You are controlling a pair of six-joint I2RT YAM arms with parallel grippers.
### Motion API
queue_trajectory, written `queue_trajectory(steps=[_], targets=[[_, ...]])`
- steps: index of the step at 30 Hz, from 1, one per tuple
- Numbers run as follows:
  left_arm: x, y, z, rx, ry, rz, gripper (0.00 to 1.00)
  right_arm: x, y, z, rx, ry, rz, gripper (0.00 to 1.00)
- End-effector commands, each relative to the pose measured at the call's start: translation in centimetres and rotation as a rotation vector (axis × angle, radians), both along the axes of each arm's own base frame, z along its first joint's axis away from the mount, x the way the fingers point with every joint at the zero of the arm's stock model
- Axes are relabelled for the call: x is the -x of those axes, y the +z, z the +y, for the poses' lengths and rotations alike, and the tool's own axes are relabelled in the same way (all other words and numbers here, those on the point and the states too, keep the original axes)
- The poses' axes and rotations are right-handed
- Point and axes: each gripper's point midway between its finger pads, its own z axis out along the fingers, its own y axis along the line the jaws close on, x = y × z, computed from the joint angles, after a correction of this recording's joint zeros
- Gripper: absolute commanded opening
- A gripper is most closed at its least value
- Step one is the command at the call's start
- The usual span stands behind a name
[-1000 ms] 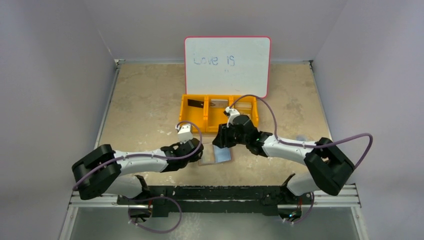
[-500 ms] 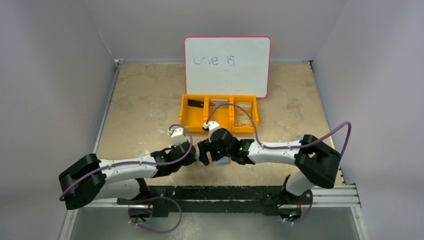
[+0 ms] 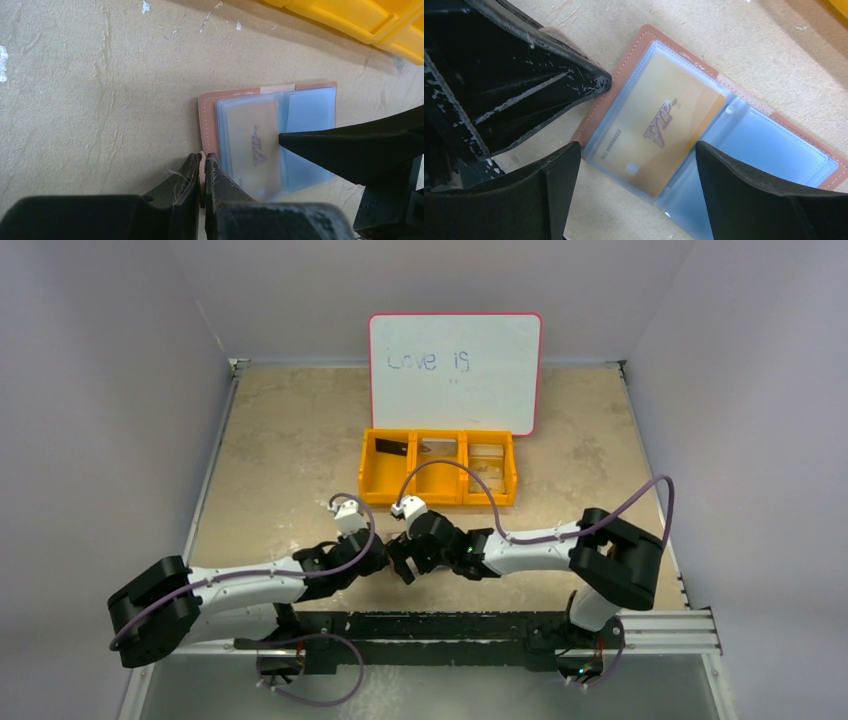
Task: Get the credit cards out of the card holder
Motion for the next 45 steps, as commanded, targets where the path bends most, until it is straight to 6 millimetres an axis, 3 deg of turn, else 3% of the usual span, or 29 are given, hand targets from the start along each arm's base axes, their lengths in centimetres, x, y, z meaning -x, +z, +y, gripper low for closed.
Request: queue_trajectory(steps=[1, 4, 6, 11, 22, 27, 34, 45], targets=[[-0.4, 1.6, -1.2, 0.089, 0.002, -0.031, 0.00, -0.7, -0.6, 0.3, 0.057, -0.034, -0.062, 0.87], [-0.4, 1.8, -1.0, 0.098, 0.010, -0.037, 0.00, -1.1, -1.8, -1.1, 0.109, -0.112, -0.067, 0.85], [-0.4, 2.0, -0.8, 0.100, 0.016, -0.043, 0.00, -1.7, -1.8, -1.7, 0.120, -0.165, -0.087, 0.79], [-0.5, 2.3, -0.3, 0.082, 0.026, -0.050, 0.00, -2.5, -1.3, -2.8, 0.144, -0.205, -0.134, 0.73], [-0.6, 1.8, 0.0, 0.036, 0.030, -0.041, 0.00, -2.1, 1.7, -3.2, 0.033, -0.245, -0.115, 0.72], [-0.6, 1.7, 0.0, 0.029, 0.026, -0.038, 0.00, -2.9, 1.4, -4.1, 0.063, -0.285, -0.114, 0.70], [-0.6, 1.6, -0.1, 0.026, 0.024, -0.037, 0.00, -3.6, 3.5, -3.6, -0.009, -0.289, -0.122, 0.73], [-0.7, 1.6, -0.3, 0.022, 0.018, -0.037, 0.00, -5.6, 4.8, -4.4, -0.056, -0.318, -0.121, 0.73]])
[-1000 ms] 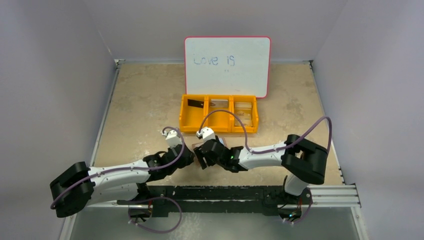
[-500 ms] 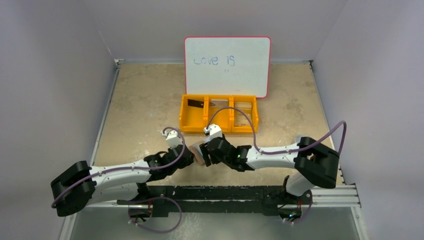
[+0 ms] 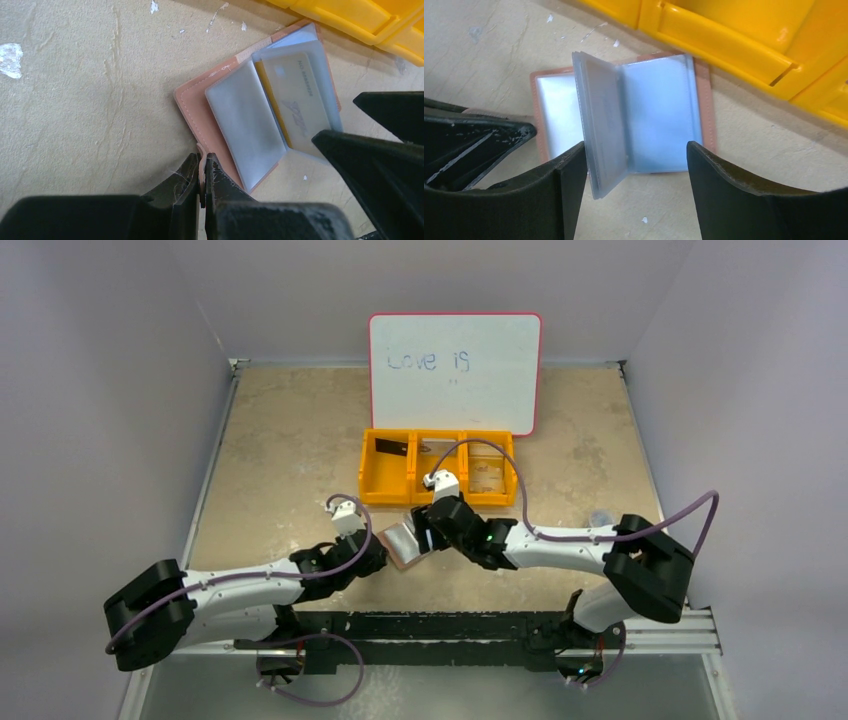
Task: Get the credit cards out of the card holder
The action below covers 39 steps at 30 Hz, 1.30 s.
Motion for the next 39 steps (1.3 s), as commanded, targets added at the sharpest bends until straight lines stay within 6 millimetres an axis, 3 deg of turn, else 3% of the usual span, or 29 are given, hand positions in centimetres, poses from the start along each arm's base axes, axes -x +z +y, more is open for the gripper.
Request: queue_trajectory(steps=[1, 7, 17, 26, 32, 35, 39], targets=[[-0.8, 1.5, -0.9, 0.026, 0.011, -0.032, 0.00, -0.6, 1.3, 0.1, -0.031, 0.013, -0.022, 0.74], [-0.9, 1.5, -1.1, 0.022, 0.006, -0.031, 0.00, -0.4, 1.2, 1.3, -0.036, 0.071, -0.005, 0.74], [-0.9, 1.6, -1.0, 0.020, 0.007, -0.033, 0.00, -2.1, 0.7, -1.6, 0.096, -0.068, -0.026, 0.66], [-0.9, 1.5, -0.8, 0.008, 0.014, -0.031, 0.00, -3.4, 1.6, -3.6, 0.032, -0.164, -0.010, 0.59], [-1.2, 1.6, 0.1, -0.044, 0.040, -0.032, 0.00, -2.5, 3.5, 0.4, -0.140, 0.015, 0.037, 0.56], [-1.6, 2.4, 0.9, -0.082, 0.075, -0.050, 0.21, -2.1, 2.9, 1.8, -0.207, 0.069, 0.092, 0.49], [-2.7, 5.4, 1.5, -0.101, 0.116, -0.109, 0.49, -2.7, 1.2, 1.7, -0.202, 0.038, 0.138, 0.45]])
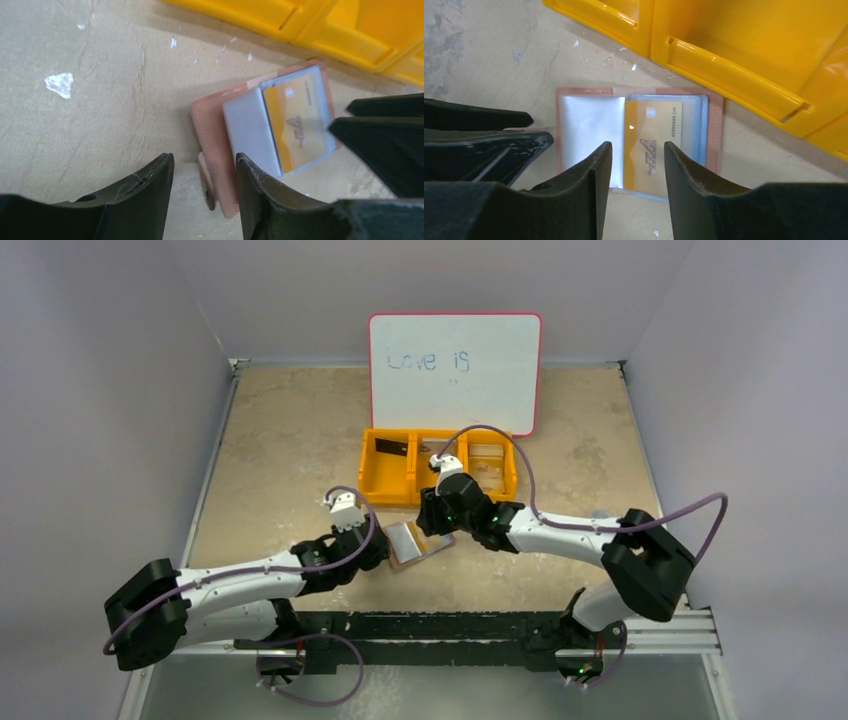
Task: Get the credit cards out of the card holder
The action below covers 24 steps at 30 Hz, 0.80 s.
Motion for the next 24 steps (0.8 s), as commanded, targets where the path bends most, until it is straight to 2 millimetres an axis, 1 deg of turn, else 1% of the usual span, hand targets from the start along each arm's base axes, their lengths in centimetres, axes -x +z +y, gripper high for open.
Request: queue_trajectory(steps=[1, 4, 6, 8, 10, 12, 15, 20, 24], targets=[[-2.2, 5.4, 0.3, -0.006, 0.069, -0.119, 0.51, -0.6, -0.8, 1.0, -0.068, 0.012, 0.056, 0.44], [-2.8, 8.2, -0.1, 0.015, 0.067, -0.157, 0.57, -1.0, -1.5, 0.4, -0.078, -0.006, 0.081, 0.42], [-3.1, 9.9, -1.2, 0.045, 0.041, -0.181, 0.58, -1.2, -1.7, 0.0, -0.081, -0.010, 0.084, 0.42], [-3.4, 11.0, -2.8, 0.070, -0.015, -0.190, 0.58, -1.4, -1.9, -0.3, -0.082, -0.012, 0.088, 0.42], [-3.6, 11.1, -4.1, 0.072, -0.045, -0.175, 0.56, -1.4, -2.0, -0.6, -0.086, -0.014, 0.088, 0.41], [-3.7, 10.6, -5.5, 0.087, -0.077, -0.158, 0.52, -1.5, -2.0, -0.9, -0.100, -0.019, 0.090, 0.40], [-3.8, 8.9, -6.6, 0.095, -0.077, -0.114, 0.50, -1.5, -2.1, -1.6, -0.127, -0.022, 0.102, 0.38], [-3.9, 6.4, -7.6, 0.144, -0.045, -0.068, 0.50, -0.8, -2.2, -2.3, -0.202, 0.005, 0.128, 0.39], [-3.9, 5.1, -8.4, 0.195, -0.041, -0.039, 0.50, -0.6, -2.0, -2.5, -0.242, 0.012, 0.135, 0.39]])
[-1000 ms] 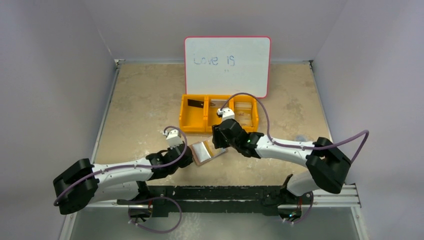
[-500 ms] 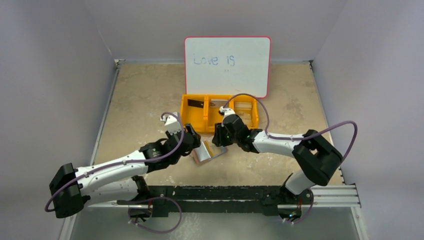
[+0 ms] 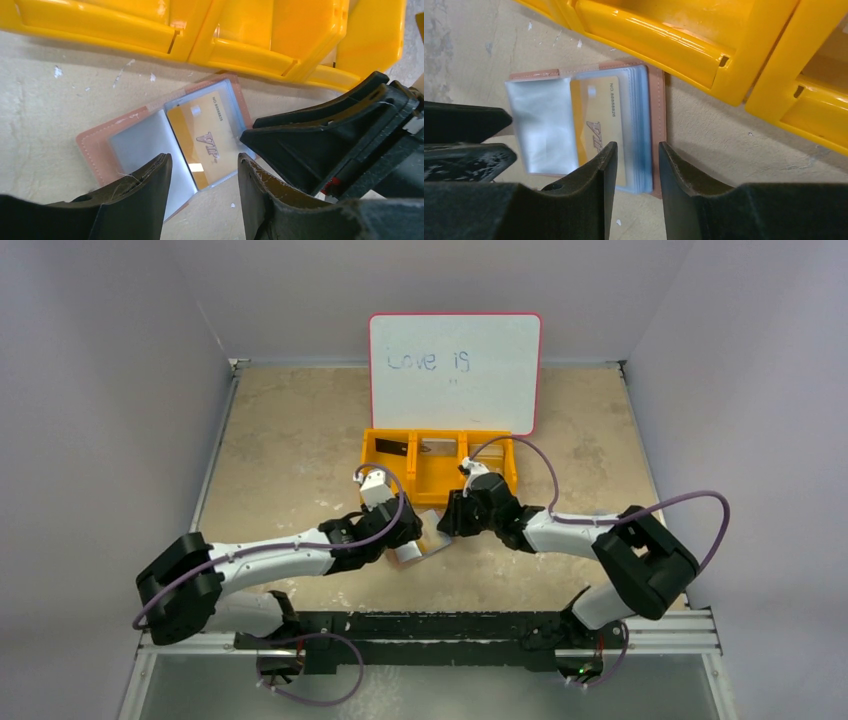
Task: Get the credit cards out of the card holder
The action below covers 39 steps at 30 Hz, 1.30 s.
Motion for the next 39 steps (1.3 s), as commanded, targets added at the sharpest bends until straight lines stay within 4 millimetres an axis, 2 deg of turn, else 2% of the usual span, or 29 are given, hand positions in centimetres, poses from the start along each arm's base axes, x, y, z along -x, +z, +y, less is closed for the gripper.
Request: queue_trajectory(steps=[1, 7, 12, 17, 24, 31, 39], targets=[[-0.7, 0.2, -1.9, 0.130, 0.019, 0.007, 0.49, -0.3, 2.5, 1.3, -0.126, 0.038, -0.037, 0.39], [-0.1, -1.9, -1.5, 0.153, 0.048, 0.059, 0.46, -0.4, 2.2, 1.2, -0.120, 0.041, -0.029, 0.34], [0.3, -3.7, -0.6, 0.153, 0.082, 0.090, 0.46, -0.3, 3.1, 1.5, -0.124, 0.084, -0.054, 0.33], [0.4, -4.7, -0.8, 0.151, 0.077, 0.108, 0.44, 0.2, 2.8, 2.0, -0.137, 0.122, -0.036, 0.30], [0.5, -5.5, -0.7, 0.144, 0.088, 0.120, 0.41, 0.8, 0.7, 2.2, -0.115, 0.155, 0.019, 0.24], [0.5, -5.8, -0.7, 0.133, 0.084, 0.128, 0.38, 1.0, -0.9, 1.8, -0.083, 0.123, 0.072, 0.23], [0.8, -7.4, 0.8, 0.170, 0.149, 0.143, 0.38, 2.4, -2.6, 1.3, -0.087, 0.109, 0.142, 0.20]])
